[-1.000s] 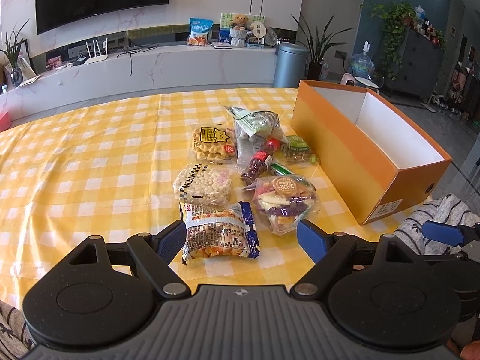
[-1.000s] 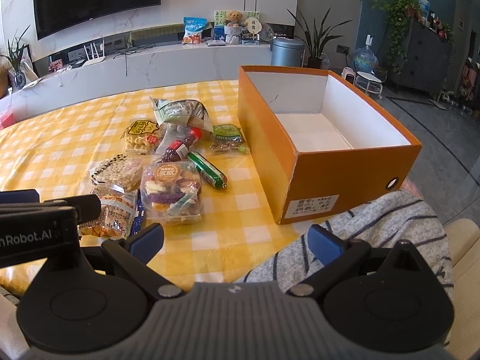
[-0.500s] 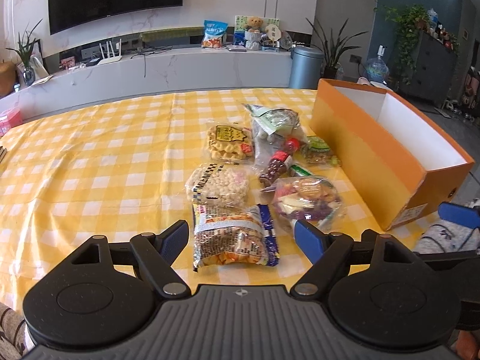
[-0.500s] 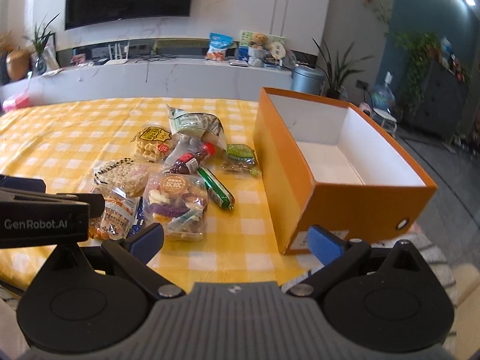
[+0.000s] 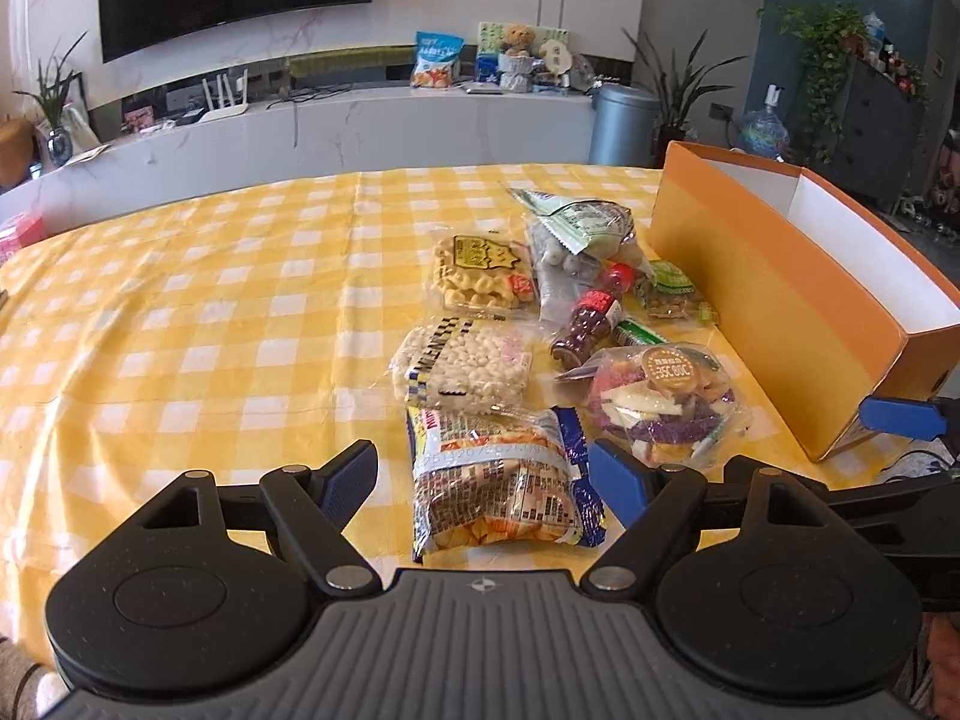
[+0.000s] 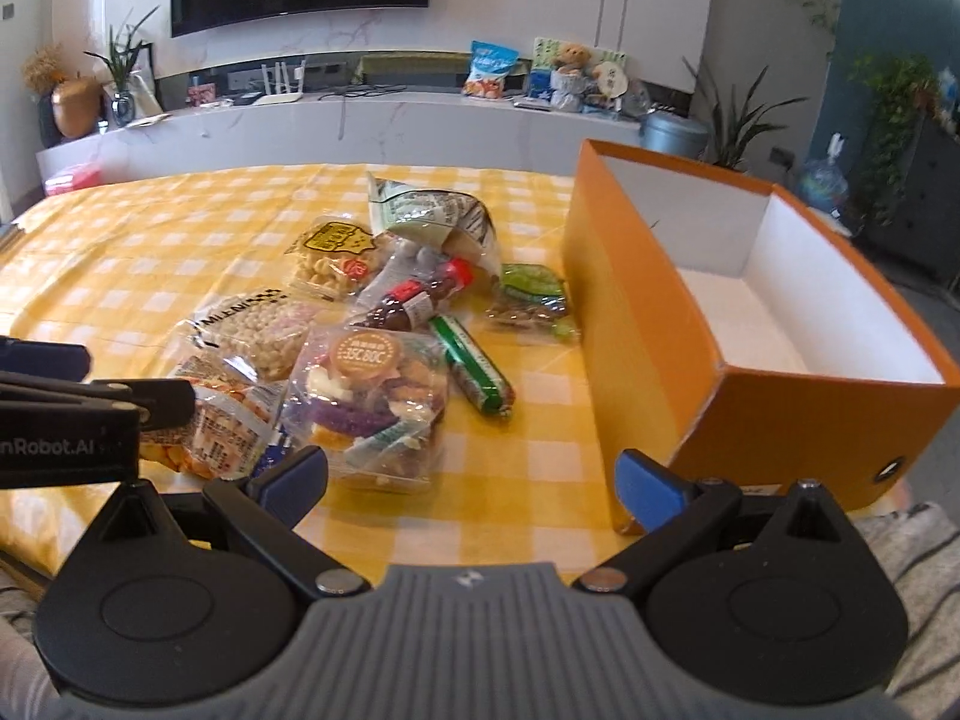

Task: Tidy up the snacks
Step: 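Move right tool to clear fruit-nut box while left tool moves to blue chip bag, then grasp clear fruit-nut box with right tool while left tool grasps blue chip bag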

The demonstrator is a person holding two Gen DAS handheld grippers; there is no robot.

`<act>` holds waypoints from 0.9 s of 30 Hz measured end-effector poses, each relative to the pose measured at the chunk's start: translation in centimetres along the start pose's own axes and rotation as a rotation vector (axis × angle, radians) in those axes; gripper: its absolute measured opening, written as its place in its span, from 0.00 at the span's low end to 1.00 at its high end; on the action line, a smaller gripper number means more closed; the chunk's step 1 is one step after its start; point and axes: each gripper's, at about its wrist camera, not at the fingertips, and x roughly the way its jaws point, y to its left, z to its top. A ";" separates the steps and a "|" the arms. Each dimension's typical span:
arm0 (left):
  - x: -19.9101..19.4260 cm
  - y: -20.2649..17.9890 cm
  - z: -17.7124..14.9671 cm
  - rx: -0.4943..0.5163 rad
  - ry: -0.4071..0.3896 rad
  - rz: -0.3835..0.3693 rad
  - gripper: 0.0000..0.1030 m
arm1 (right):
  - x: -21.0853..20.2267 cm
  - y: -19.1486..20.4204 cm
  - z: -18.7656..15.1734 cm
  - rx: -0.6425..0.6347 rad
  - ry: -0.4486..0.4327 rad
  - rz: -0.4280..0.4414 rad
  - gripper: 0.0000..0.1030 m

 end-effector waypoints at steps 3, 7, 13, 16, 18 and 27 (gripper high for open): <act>0.7 0.2 -0.1 0.017 0.007 -0.001 0.91 | -0.5 -0.1 0.3 -0.004 -0.027 0.021 0.97; 1.4 0.2 -0.6 0.032 0.030 0.005 0.91 | -1.6 -0.2 1.7 0.019 -0.117 0.074 0.97; 2.3 0.6 -1.1 0.031 0.068 -0.022 0.91 | 0.1 1.4 3.5 0.024 -0.087 0.092 0.97; 2.9 0.8 -1.4 0.029 0.098 -0.010 0.91 | 1.4 2.0 3.8 0.058 -0.046 0.121 0.97; 3.1 1.1 -1.6 0.021 0.108 -0.012 0.91 | 2.4 2.4 3.8 0.049 -0.013 0.085 0.94; 3.3 2.0 -1.7 -0.028 0.126 -0.055 0.92 | 5.0 3.2 3.2 0.039 0.087 0.061 0.85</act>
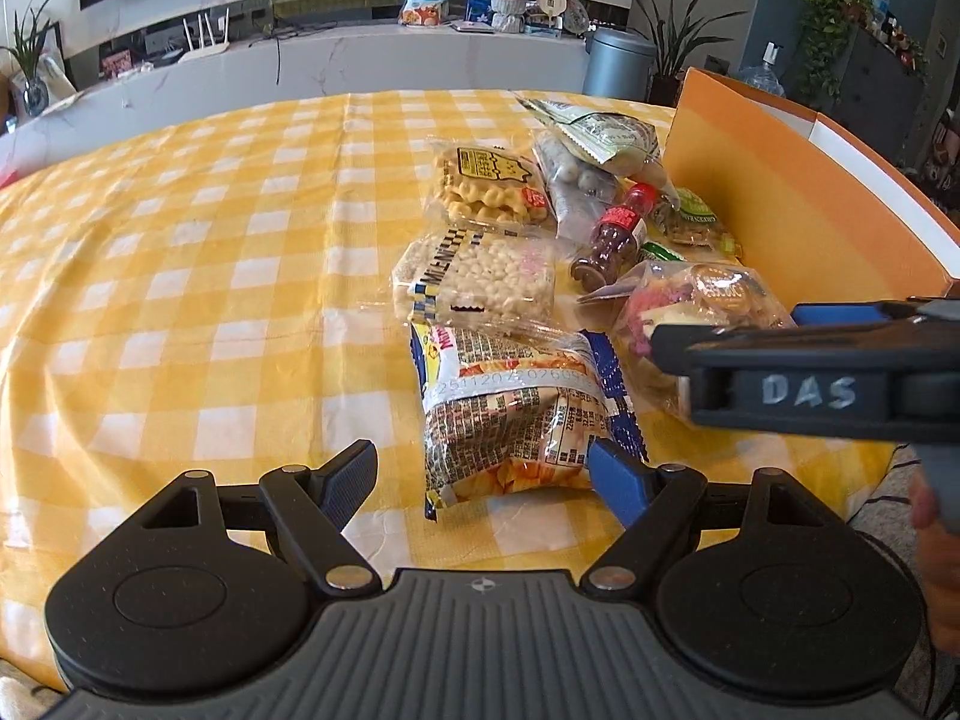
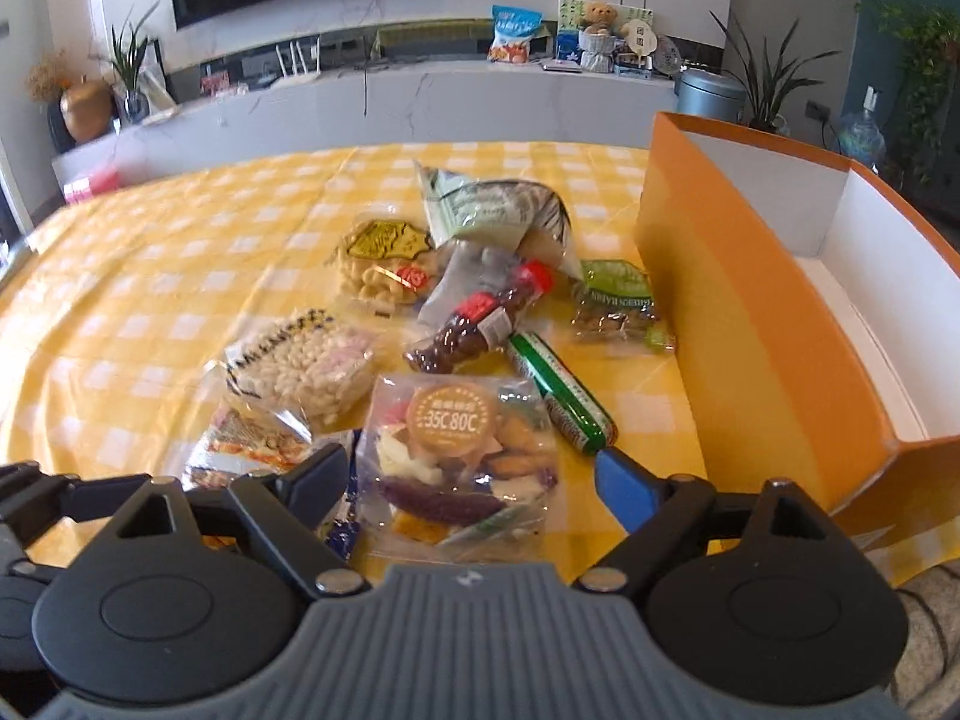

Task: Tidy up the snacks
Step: 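Grasp clear fruit-nut box with right tool while left tool grasps blue chip bag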

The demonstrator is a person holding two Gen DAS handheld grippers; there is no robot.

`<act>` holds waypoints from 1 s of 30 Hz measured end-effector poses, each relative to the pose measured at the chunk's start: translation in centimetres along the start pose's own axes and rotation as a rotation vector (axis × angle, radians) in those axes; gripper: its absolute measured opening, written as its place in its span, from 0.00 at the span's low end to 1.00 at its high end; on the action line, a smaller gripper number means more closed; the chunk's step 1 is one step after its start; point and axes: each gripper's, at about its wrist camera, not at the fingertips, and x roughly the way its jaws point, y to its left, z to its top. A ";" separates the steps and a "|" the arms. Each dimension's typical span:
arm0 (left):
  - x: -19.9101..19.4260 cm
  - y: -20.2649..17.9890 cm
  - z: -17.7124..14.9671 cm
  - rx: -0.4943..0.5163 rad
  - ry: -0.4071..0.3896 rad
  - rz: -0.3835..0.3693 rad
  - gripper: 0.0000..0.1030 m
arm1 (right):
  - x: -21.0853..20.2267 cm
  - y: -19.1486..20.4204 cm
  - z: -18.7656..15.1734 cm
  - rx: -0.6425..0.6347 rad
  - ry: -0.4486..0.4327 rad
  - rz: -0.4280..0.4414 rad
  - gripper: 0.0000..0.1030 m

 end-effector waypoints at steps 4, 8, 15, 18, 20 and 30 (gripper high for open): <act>-0.1 0.0 0.0 -0.002 -0.004 0.002 0.92 | 1.0 0.5 -0.2 -0.023 0.020 -0.017 0.84; -0.1 0.0 0.0 0.003 -0.011 0.009 0.92 | 2.1 0.5 -0.9 -0.049 0.055 -0.060 0.67; -0.7 -0.3 0.4 0.028 -0.036 0.035 0.92 | 1.5 0.0 -1.1 -0.007 0.043 -0.022 0.58; -0.7 -0.9 0.7 0.060 -0.031 0.047 0.92 | 0.9 -0.7 -1.4 0.030 0.039 -0.018 0.57; -1.0 -1.6 0.9 0.079 -0.054 0.061 0.92 | 0.3 -1.6 -1.7 0.068 0.040 -0.017 0.57; 0.2 -3.3 2.4 0.081 -0.062 0.127 0.92 | -1.0 -4.5 -2.7 0.157 0.065 -0.016 0.58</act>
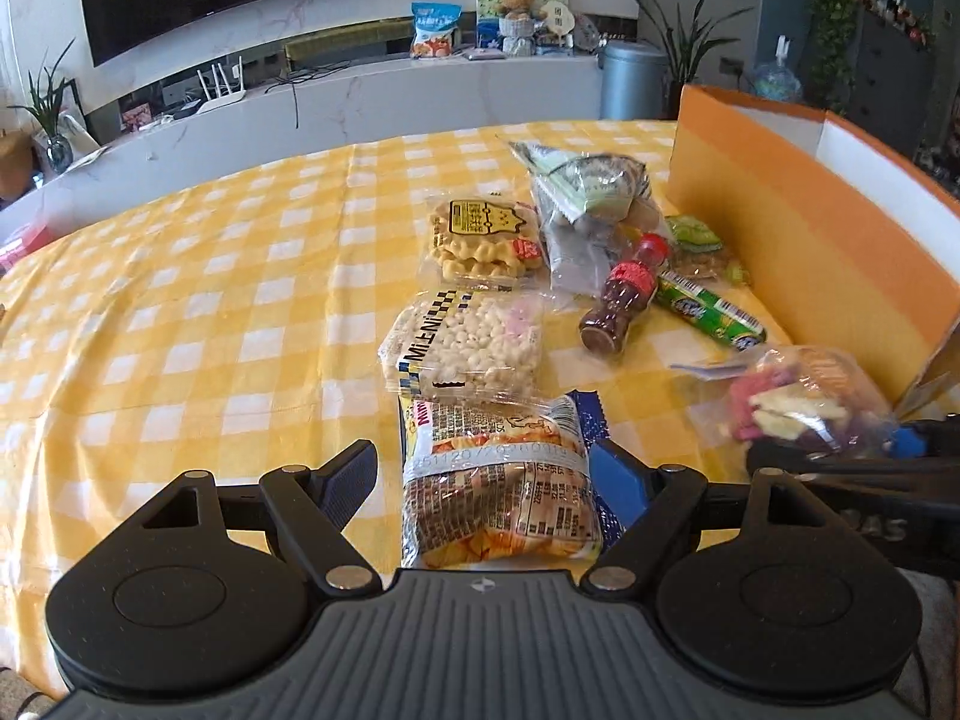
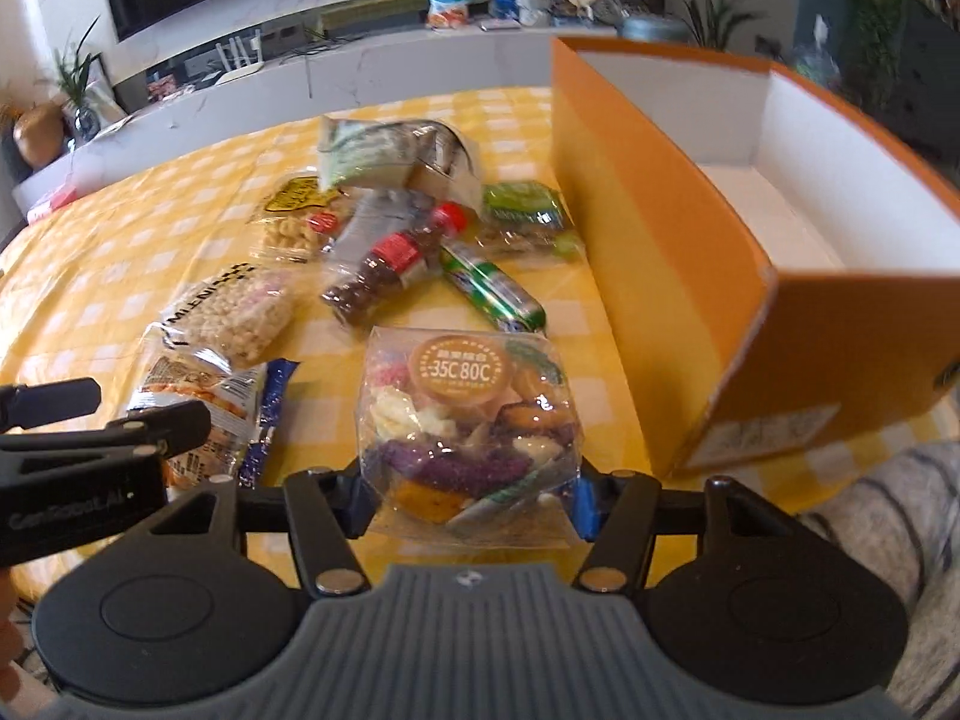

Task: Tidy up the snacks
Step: 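Grasp clear fruit-nut box with right tool while left tool grasps blue chip bag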

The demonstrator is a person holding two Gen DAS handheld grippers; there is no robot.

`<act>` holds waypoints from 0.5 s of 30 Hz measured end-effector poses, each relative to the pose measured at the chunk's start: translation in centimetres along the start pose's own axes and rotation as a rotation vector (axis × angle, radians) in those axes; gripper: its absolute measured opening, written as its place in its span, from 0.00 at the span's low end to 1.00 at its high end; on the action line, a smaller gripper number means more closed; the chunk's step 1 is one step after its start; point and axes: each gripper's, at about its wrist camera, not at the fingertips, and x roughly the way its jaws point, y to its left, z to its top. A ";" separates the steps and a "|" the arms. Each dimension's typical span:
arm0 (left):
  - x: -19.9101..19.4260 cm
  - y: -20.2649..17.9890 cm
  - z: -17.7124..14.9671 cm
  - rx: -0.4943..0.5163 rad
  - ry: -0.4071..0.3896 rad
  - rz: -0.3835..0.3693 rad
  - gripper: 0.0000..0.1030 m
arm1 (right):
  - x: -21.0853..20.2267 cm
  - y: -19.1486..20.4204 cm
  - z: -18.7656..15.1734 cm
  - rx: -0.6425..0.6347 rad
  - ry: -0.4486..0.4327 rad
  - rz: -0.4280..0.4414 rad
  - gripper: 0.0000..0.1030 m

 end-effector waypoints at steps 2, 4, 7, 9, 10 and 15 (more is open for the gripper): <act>0.6 -0.4 0.1 0.018 0.013 0.014 0.92 | 0.0 -0.5 0.1 0.028 -0.002 0.021 0.59; 1.3 -0.7 0.2 0.024 0.027 0.021 0.92 | 0.2 -0.7 0.0 0.035 0.001 0.036 0.61; 2.2 -1.0 0.1 0.009 0.053 0.005 0.93 | 0.5 -0.7 -0.1 0.031 0.008 0.063 0.65; 2.3 -1.2 0.0 0.016 0.034 0.008 0.94 | 0.6 -0.9 0.0 0.044 0.010 0.074 0.65; 2.4 -1.2 0.0 0.023 0.030 0.007 0.94 | 0.6 -1.1 0.0 0.052 0.013 0.081 0.65; 3.8 -0.9 -0.5 -0.018 0.095 -0.043 0.96 | 0.9 -1.2 0.1 0.068 0.026 0.091 0.67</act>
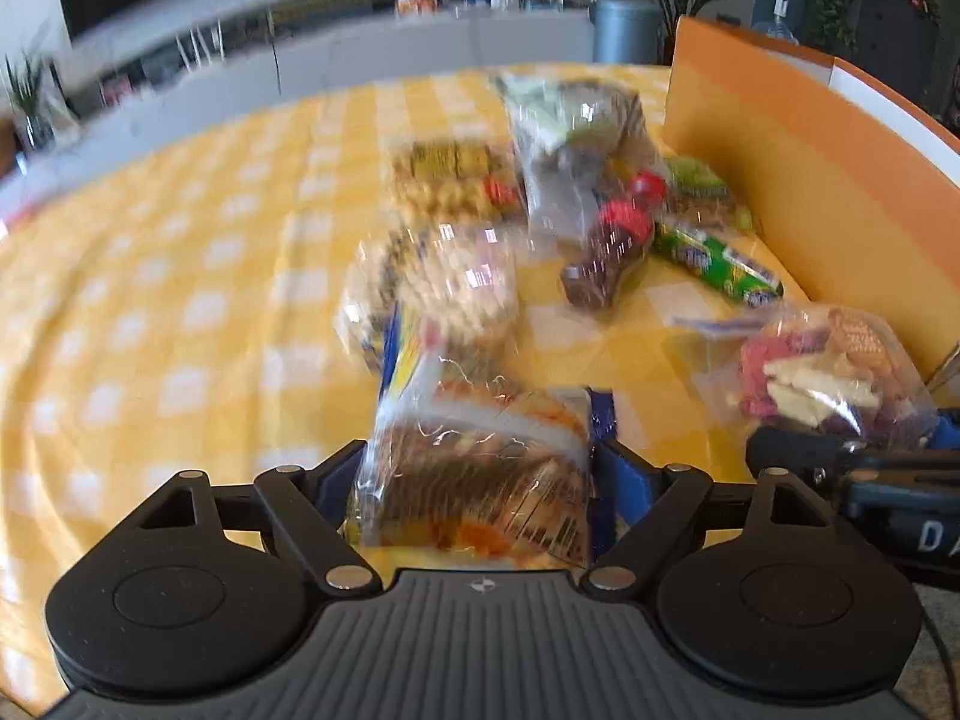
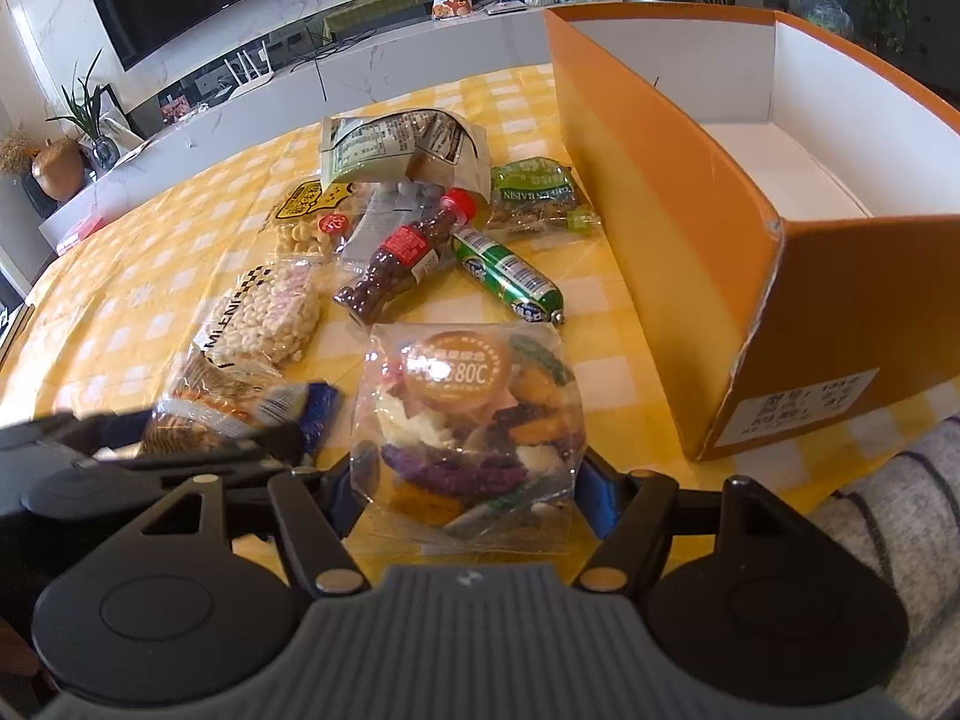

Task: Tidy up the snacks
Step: 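Grasp clear fruit-nut box with right tool while left tool grasps blue chip bag, then lift both held snacks and carry them over the orange box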

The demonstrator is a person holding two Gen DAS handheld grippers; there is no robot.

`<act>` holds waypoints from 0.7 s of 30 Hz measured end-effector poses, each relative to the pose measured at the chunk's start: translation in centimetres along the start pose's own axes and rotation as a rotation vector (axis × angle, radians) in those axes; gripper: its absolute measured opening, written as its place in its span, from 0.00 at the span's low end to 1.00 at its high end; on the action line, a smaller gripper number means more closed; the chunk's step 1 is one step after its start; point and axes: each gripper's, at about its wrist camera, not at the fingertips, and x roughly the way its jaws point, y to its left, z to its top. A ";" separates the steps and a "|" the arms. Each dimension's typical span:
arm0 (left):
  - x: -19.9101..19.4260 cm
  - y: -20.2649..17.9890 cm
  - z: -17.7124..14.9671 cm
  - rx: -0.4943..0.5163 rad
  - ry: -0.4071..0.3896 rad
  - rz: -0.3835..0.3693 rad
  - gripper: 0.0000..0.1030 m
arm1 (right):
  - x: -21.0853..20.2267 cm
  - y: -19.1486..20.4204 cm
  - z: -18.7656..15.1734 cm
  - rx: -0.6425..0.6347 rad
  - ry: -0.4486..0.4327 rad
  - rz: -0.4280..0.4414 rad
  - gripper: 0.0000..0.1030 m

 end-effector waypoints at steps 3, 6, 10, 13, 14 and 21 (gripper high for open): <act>0.0 0.1 -0.2 0.008 -0.009 -0.005 0.98 | 0.2 -0.4 0.1 0.034 0.013 0.016 0.69; -0.2 -0.5 -0.6 0.071 -0.038 -0.012 0.98 | 0.2 -1.3 0.3 0.105 0.005 0.063 0.84; -0.8 -1.4 -1.2 0.141 -0.089 0.006 0.87 | -0.5 -1.4 0.3 0.128 -0.069 0.068 0.87; -1.0 -1.5 -1.0 0.152 -0.114 0.014 0.71 | -0.2 -0.3 0.3 0.059 -0.056 0.049 0.76; -1.0 -1.5 -0.9 0.153 -0.113 0.012 0.71 | -0.1 0.2 0.4 0.028 -0.051 0.029 0.72; -1.0 -1.4 -0.9 0.138 -0.109 -0.008 0.63 | 0.1 1.8 0.0 -0.080 -0.067 -0.068 0.63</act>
